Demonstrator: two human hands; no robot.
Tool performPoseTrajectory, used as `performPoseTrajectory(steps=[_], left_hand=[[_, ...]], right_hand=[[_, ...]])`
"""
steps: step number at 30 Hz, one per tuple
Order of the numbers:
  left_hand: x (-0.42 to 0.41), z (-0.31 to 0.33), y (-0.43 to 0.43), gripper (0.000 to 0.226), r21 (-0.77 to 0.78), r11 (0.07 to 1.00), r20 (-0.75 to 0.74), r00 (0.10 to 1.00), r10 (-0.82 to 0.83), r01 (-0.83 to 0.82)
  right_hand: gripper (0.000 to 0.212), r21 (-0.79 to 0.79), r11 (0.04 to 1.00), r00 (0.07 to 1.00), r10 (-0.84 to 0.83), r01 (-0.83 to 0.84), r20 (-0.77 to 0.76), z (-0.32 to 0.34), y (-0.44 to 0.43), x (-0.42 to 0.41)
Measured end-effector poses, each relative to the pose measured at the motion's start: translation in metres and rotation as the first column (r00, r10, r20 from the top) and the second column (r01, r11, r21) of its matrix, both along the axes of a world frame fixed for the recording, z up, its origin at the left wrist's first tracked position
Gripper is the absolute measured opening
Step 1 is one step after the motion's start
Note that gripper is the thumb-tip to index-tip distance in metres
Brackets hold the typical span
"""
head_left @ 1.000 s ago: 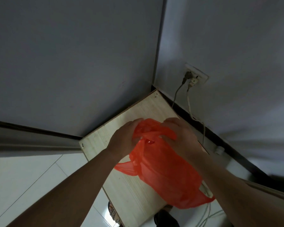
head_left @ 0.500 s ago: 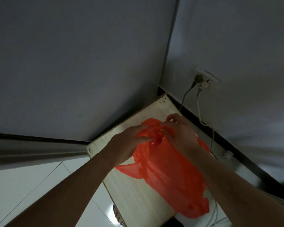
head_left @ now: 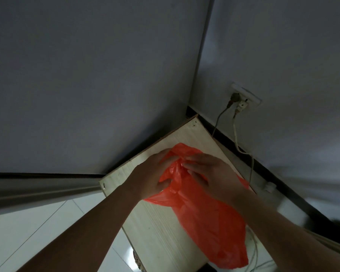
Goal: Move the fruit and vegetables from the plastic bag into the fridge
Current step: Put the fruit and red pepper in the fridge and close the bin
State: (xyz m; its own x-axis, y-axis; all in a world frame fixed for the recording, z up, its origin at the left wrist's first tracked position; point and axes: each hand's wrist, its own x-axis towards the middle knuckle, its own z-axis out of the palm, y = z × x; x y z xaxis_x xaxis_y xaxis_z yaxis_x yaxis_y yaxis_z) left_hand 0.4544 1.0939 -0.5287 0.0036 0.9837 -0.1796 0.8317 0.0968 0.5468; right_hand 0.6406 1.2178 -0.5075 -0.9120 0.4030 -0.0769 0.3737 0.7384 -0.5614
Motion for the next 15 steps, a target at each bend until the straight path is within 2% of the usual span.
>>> performPoseTrajectory(steps=[3,6,9,15], left_hand=[[-0.004,-0.004,-0.002,0.076,-0.004,1.000,0.005,1.000,-0.004,0.004],[-0.008,-0.008,-0.007,0.078,-0.002,1.000,0.001,1.000,0.011,-0.011],[-0.013,-0.013,-0.011,0.078,-0.046,0.998,-0.032,0.998,0.049,-0.050],[-0.016,-0.024,-0.016,0.073,-0.070,0.992,-0.038,0.994,0.099,-0.102]], right_hand=[[0.060,-0.085,0.996,0.974,-0.004,0.023,0.225,-0.013,0.005,-0.002],[0.059,-0.150,0.988,0.956,0.005,0.041,0.294,-0.026,0.009,-0.009],[0.057,-0.232,0.970,0.948,0.013,0.065,0.319,-0.035,0.007,-0.012],[0.075,-0.311,0.942,0.959,-0.035,0.126,0.282,-0.043,0.003,0.000]])
